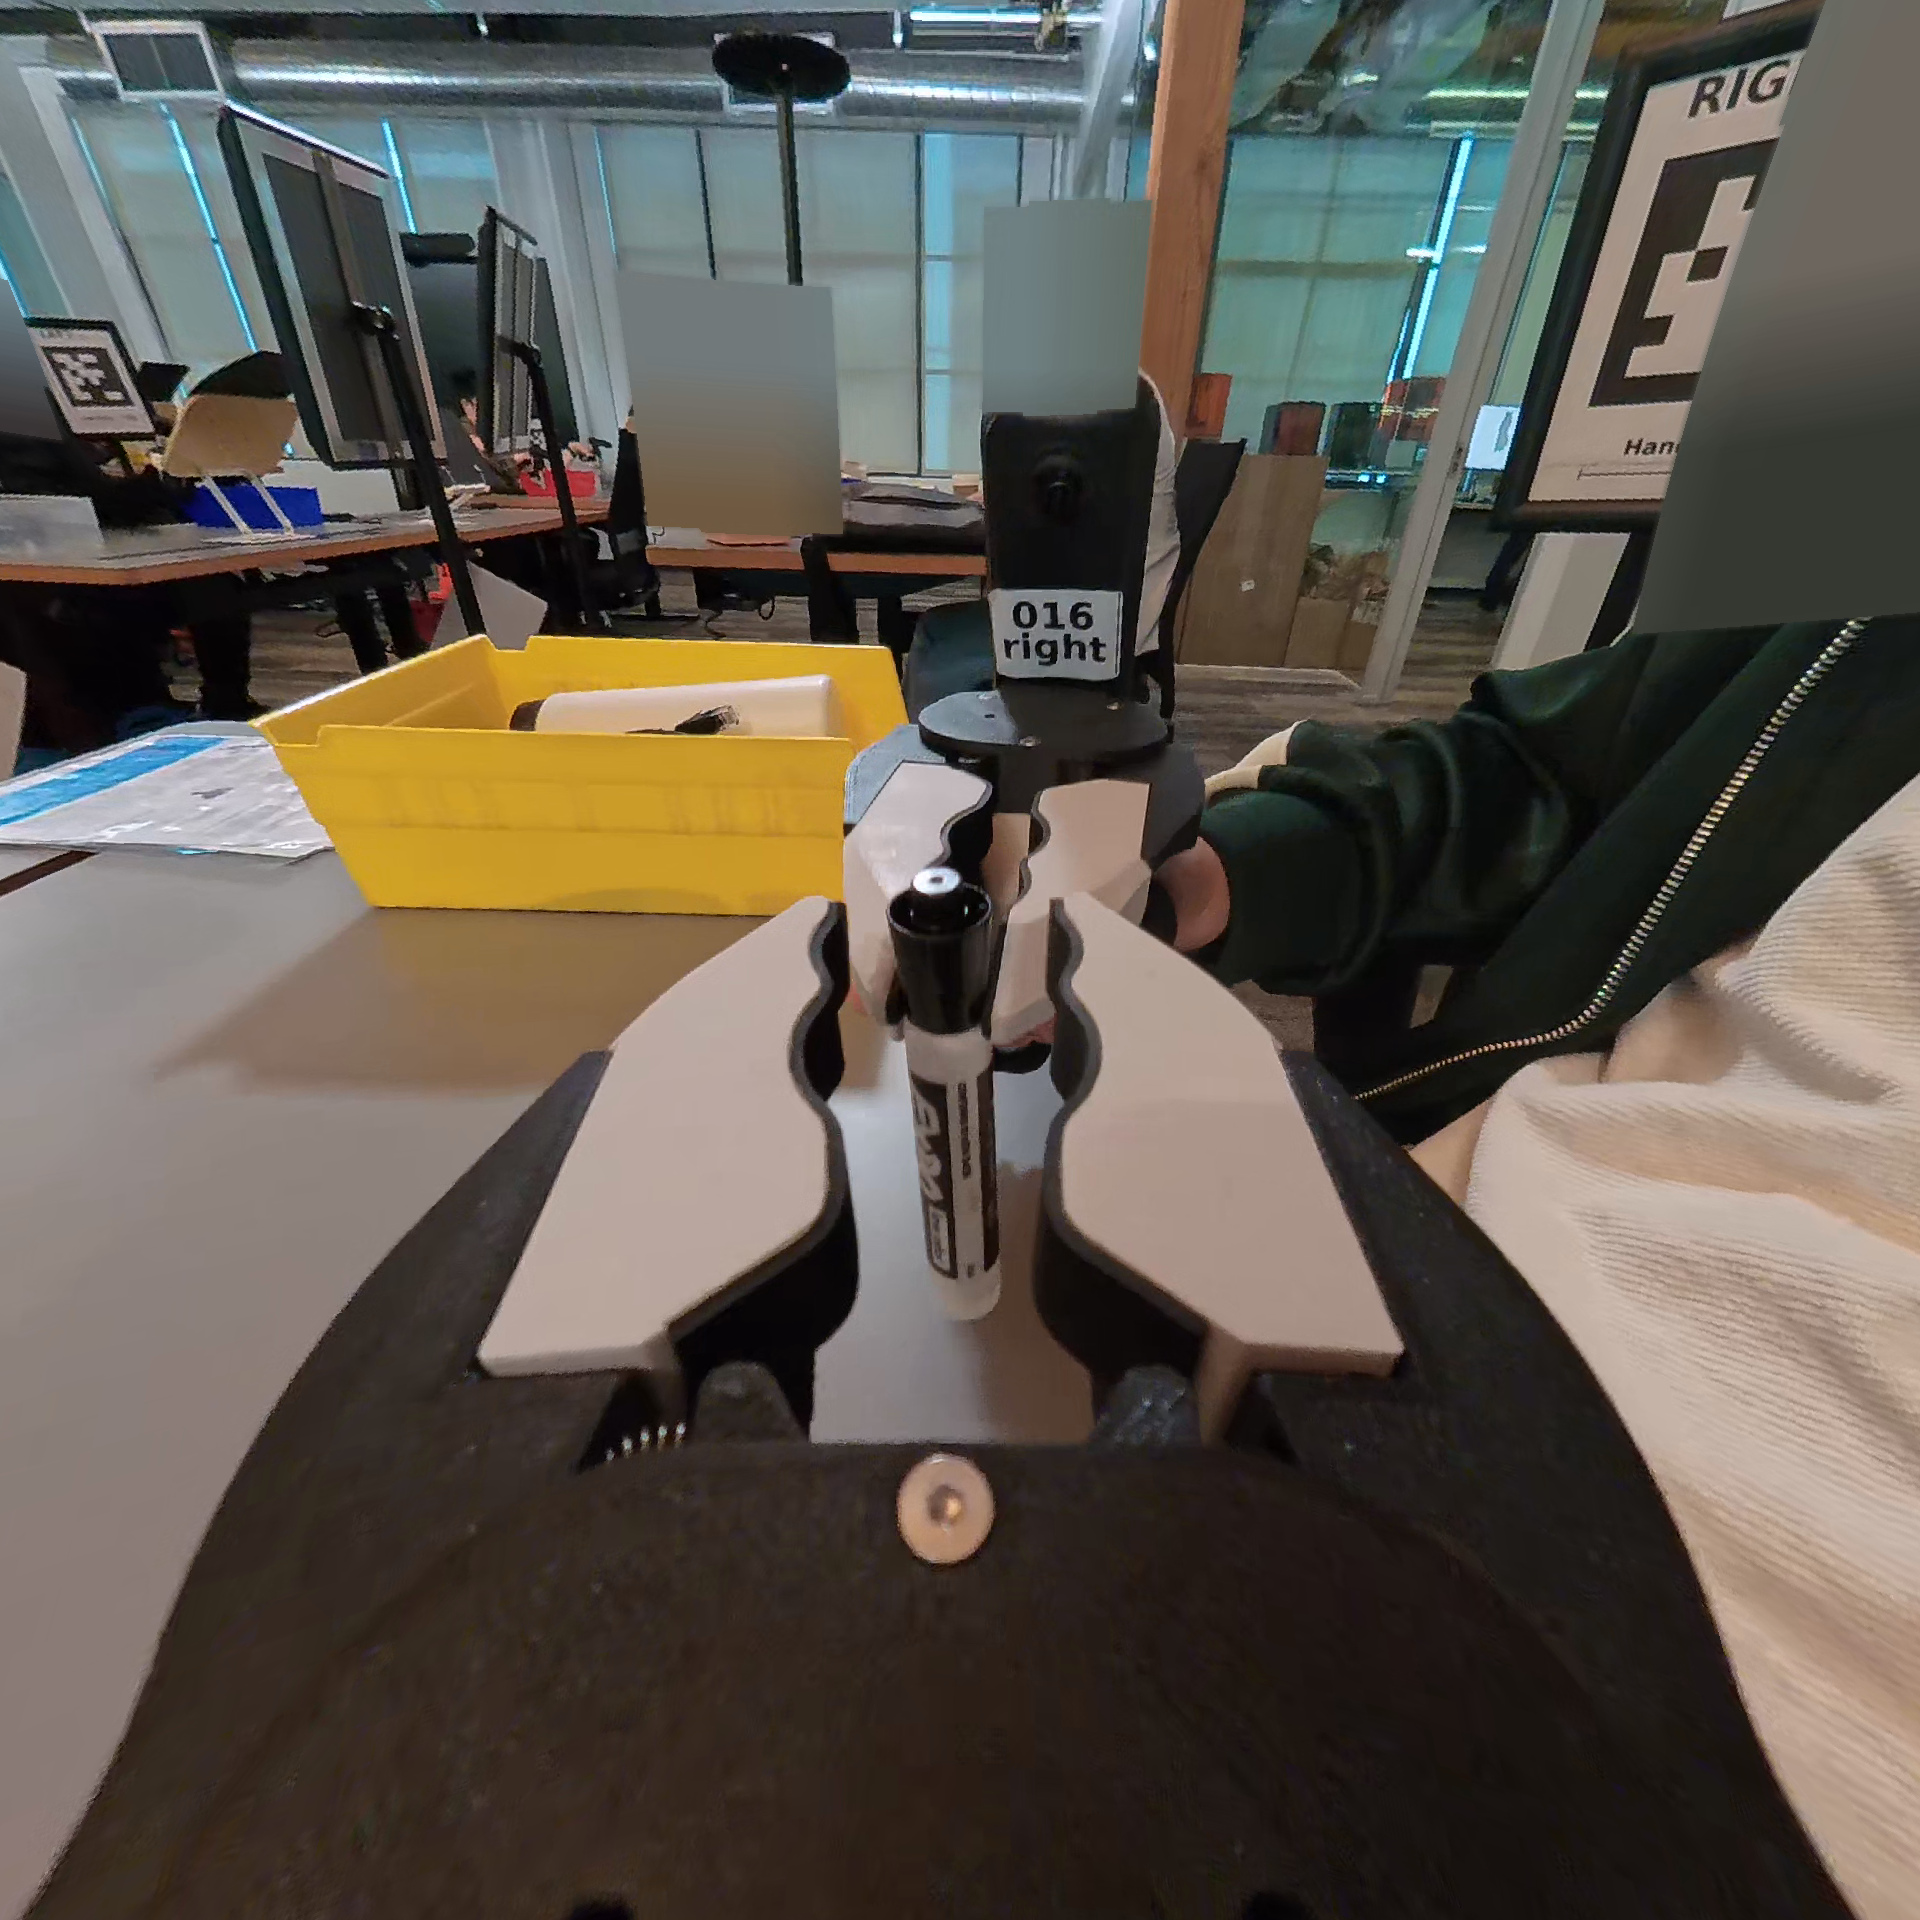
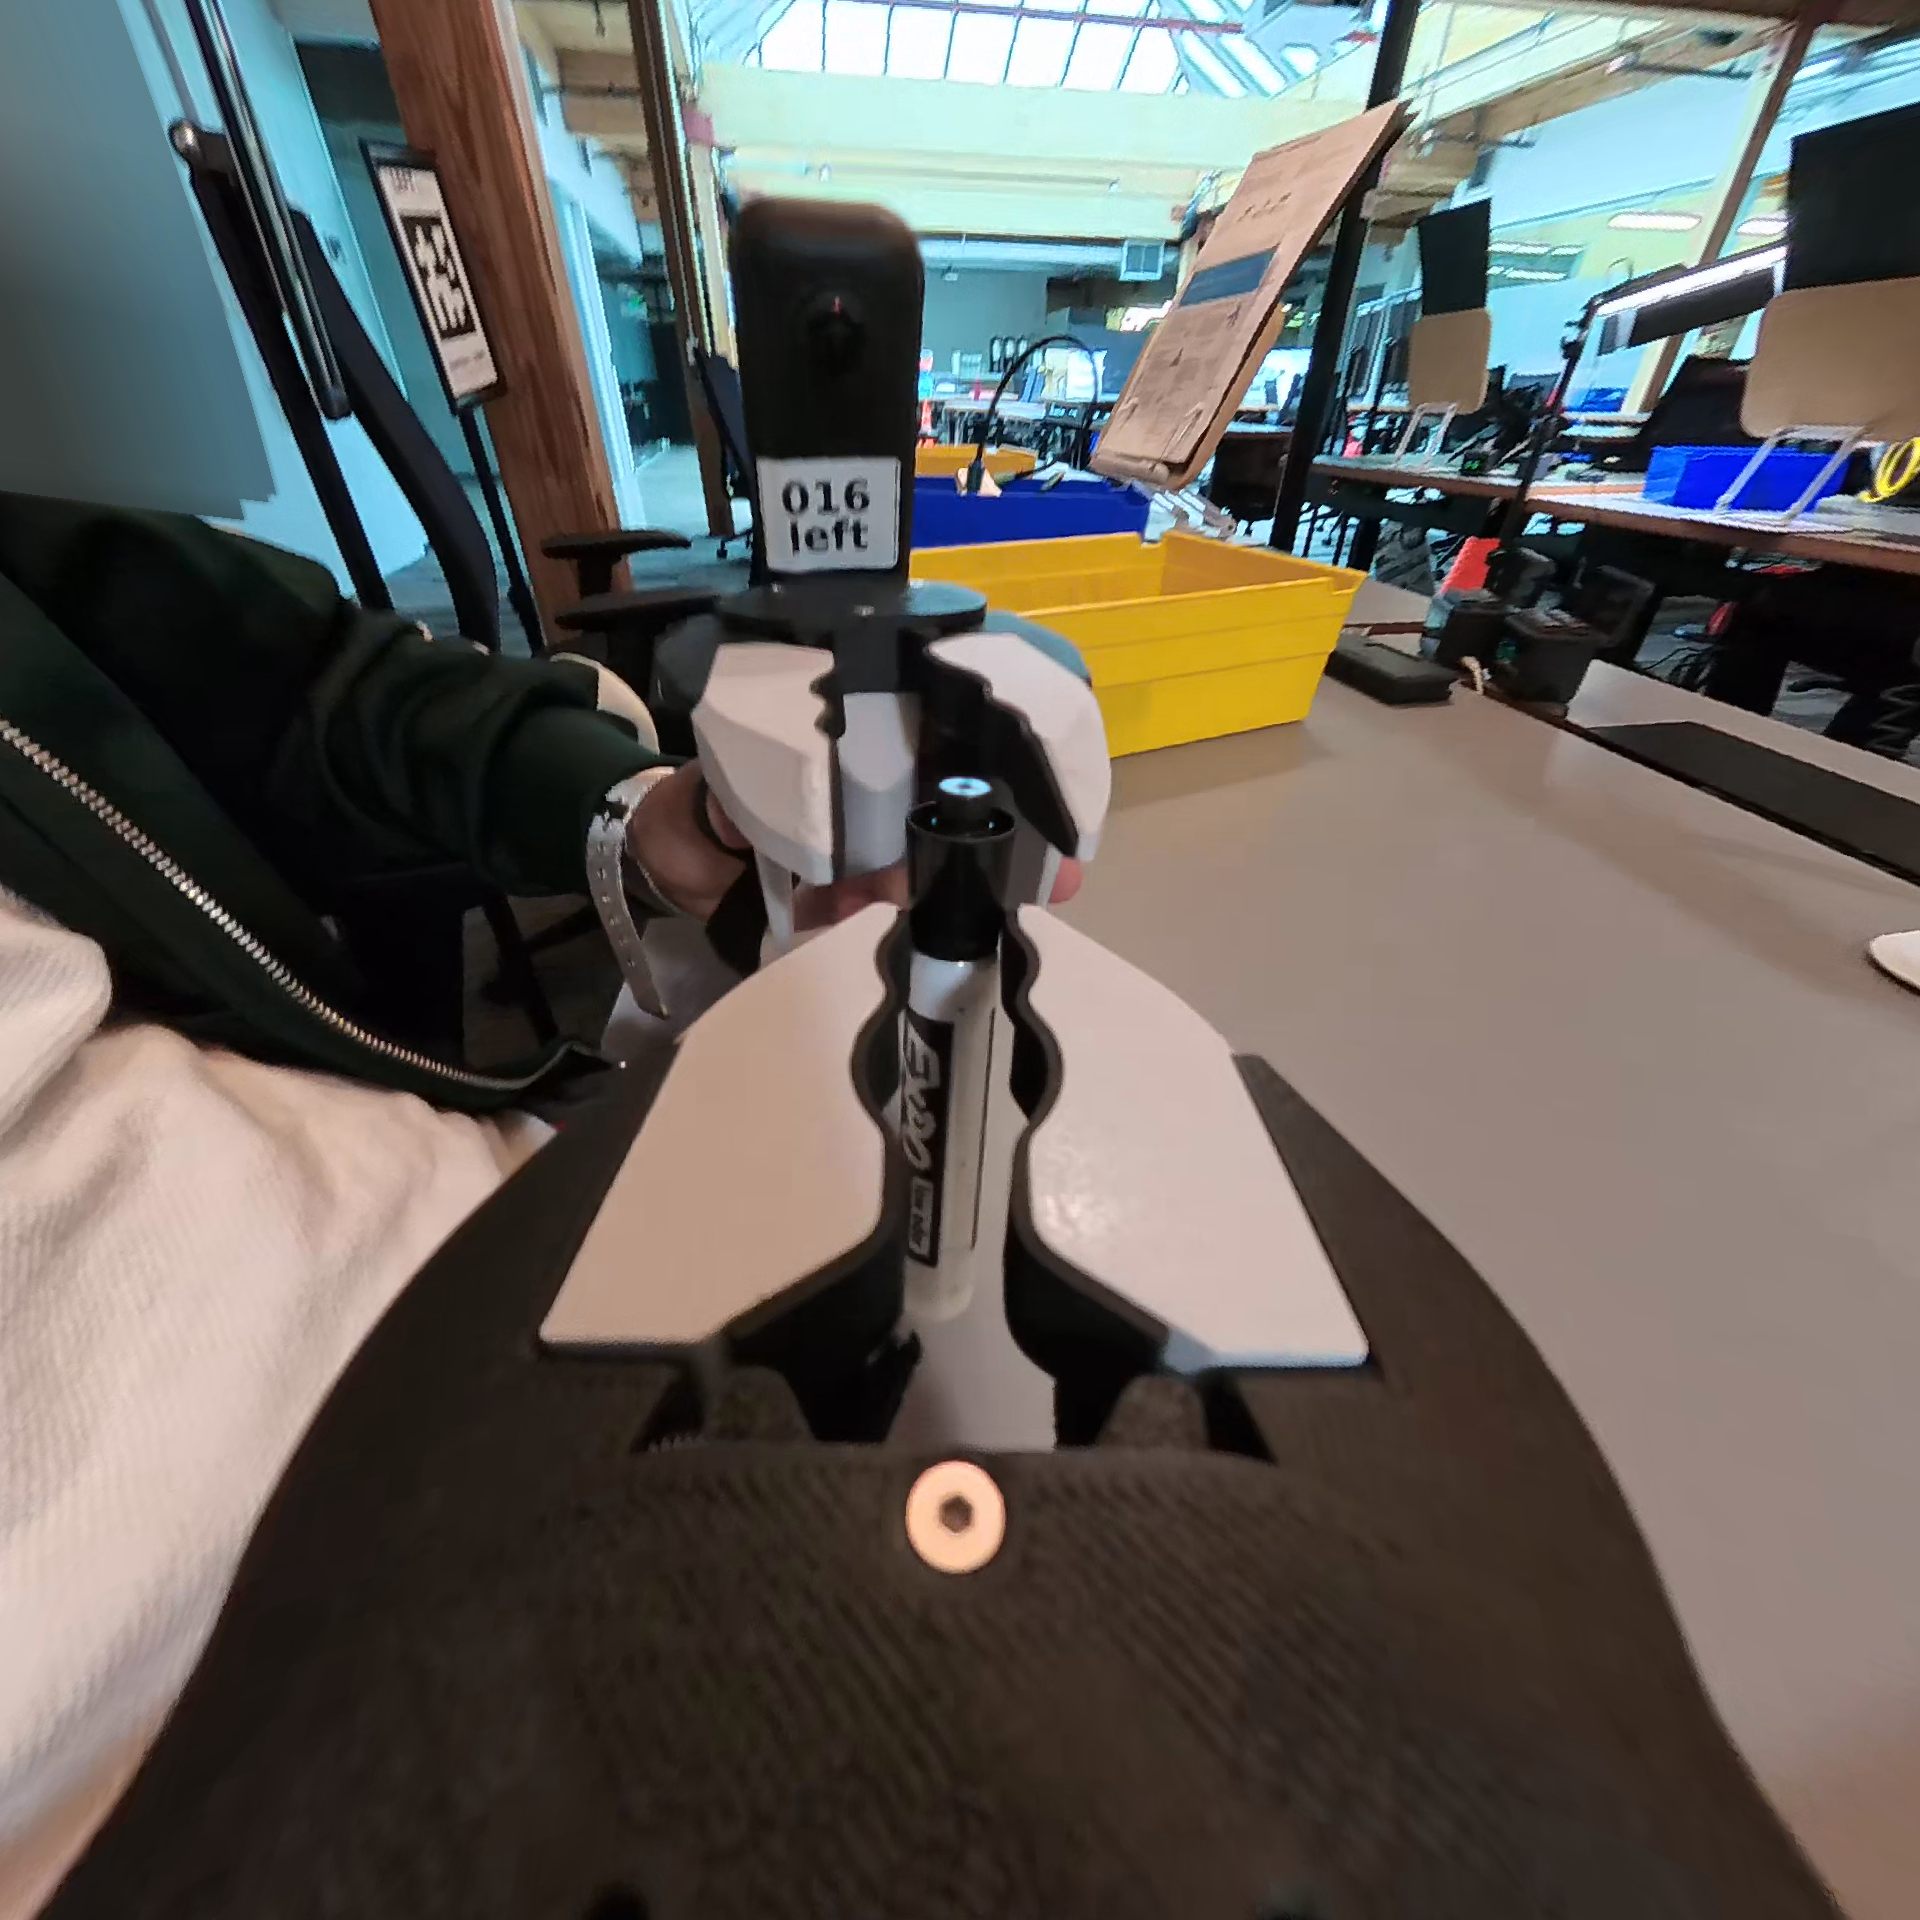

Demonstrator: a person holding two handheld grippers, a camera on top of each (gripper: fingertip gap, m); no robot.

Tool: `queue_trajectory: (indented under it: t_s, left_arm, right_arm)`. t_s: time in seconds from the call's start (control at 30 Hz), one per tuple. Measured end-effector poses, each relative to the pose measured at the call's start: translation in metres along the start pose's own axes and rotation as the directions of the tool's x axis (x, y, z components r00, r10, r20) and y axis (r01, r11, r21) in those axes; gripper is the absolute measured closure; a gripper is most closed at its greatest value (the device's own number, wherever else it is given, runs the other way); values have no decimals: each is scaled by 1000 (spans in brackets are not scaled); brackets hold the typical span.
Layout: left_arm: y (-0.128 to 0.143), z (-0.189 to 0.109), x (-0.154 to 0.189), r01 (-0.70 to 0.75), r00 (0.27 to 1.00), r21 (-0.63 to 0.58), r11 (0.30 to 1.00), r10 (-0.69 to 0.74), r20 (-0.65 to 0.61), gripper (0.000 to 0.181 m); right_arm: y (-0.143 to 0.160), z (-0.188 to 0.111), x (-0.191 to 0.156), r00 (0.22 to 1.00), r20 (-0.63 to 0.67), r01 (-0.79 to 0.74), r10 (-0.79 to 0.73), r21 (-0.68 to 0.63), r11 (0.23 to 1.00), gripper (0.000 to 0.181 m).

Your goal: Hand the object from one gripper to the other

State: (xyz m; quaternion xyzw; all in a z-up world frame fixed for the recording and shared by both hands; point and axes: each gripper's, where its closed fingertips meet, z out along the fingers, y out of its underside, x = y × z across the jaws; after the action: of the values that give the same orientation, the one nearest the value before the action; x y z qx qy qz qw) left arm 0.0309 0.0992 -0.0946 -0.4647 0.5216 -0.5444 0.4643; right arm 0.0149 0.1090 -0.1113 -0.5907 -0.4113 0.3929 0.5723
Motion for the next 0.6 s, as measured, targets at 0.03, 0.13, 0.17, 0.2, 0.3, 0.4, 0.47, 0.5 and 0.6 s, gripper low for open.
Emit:
queue_trajectory:
  t_s: [0.03,0.13,0.17,0.2,0.3,0.4,0.47,0.5,0.6]
  left_arm:
    - [-1,0,1,-5,1000,0,1000,5,0,148]
    - [0,1,2,-22,1000,-11,1000,22,7,156]
    - [1,1,3,-25,1000,-17,1000,25,7,158]
    - [1,1,3,-27,1000,-22,999,27,7,160]
    - [3,1,2,-23,1000,-26,999,23,8,162]
    - [3,1,2,-15,1000,-26,1000,15,7,162]
    - [3,1,2,-16,1000,-29,999,16,8,162]
    - [3,1,2,-17,1000,-31,999,18,9,162]
    - [3,1,1,-25,1000,-36,999,26,16,162]
  right_arm:
    - [1,1,-1,1000,3,7,-7,-6,1000,165]
    - [2,1,-3,1000,9,19,-19,-14,1000,164]
    - [2,2,-3,1000,10,20,-20,-15,1000,164]
    - [2,2,-4,1000,12,21,-21,-16,1000,164]
    - [3,2,-4,1000,12,23,-22,-20,1000,164]
    - [3,2,-4,1000,12,20,-19,-19,1000,164]
    - [3,2,-4,1000,13,17,-17,-18,1000,164]
    - [3,2,-4,1000,15,13,-13,-18,1000,164]
    - [2,2,0,1000,-4,-11,11,-9,1000,150]
